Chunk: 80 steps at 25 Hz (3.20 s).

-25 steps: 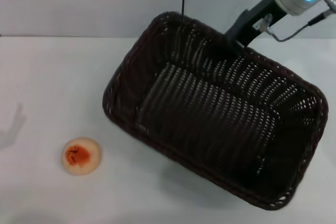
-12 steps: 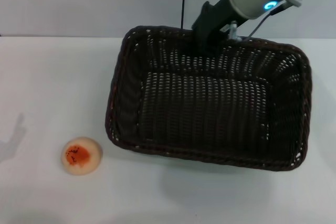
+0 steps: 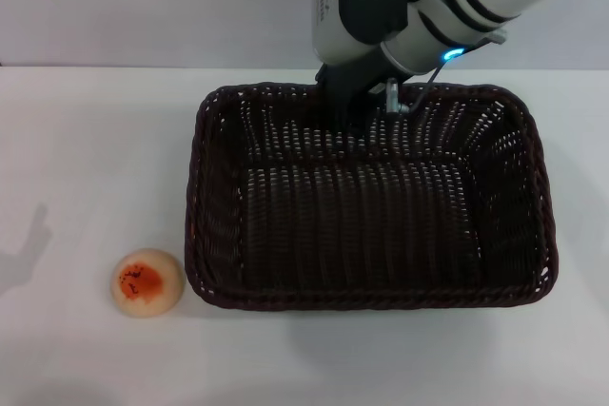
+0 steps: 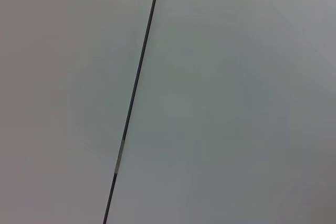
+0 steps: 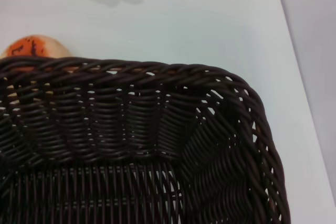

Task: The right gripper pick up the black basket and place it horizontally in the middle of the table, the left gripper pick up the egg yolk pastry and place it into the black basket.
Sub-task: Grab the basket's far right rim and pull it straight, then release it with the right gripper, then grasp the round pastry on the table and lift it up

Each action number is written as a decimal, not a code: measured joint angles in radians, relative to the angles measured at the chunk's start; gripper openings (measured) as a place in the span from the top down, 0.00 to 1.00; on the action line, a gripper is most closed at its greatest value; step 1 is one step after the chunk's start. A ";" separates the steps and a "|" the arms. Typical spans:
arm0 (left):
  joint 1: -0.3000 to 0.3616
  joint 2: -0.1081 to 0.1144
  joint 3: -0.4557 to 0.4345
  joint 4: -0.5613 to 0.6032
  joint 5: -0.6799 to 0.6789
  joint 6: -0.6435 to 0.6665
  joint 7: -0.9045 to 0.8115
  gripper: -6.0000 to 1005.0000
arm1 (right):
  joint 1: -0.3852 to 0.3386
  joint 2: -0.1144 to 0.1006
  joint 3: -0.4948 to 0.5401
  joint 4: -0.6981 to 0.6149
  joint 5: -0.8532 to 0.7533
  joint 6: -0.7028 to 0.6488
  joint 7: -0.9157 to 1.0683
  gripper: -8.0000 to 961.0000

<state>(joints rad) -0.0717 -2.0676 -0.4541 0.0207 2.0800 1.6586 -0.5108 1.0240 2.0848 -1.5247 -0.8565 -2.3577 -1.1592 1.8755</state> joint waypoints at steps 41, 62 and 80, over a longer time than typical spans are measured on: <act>0.008 0.008 0.060 0.022 0.000 0.047 -0.139 0.18 | -0.264 -0.005 -0.106 -0.330 -0.042 0.115 0.105 0.16; -0.097 0.005 0.645 0.375 0.000 0.053 -0.367 0.18 | -0.968 -0.003 0.346 -0.432 1.168 -0.120 -0.387 0.16; -0.126 -0.001 0.838 0.328 -0.004 -0.150 -0.341 0.18 | -0.941 -0.005 0.528 0.354 1.713 -0.558 -0.955 0.16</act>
<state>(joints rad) -0.1977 -2.0685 0.3843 0.3487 2.0758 1.5085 -0.8516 0.0833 2.0800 -0.9970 -0.5029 -0.6450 -1.7171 0.9209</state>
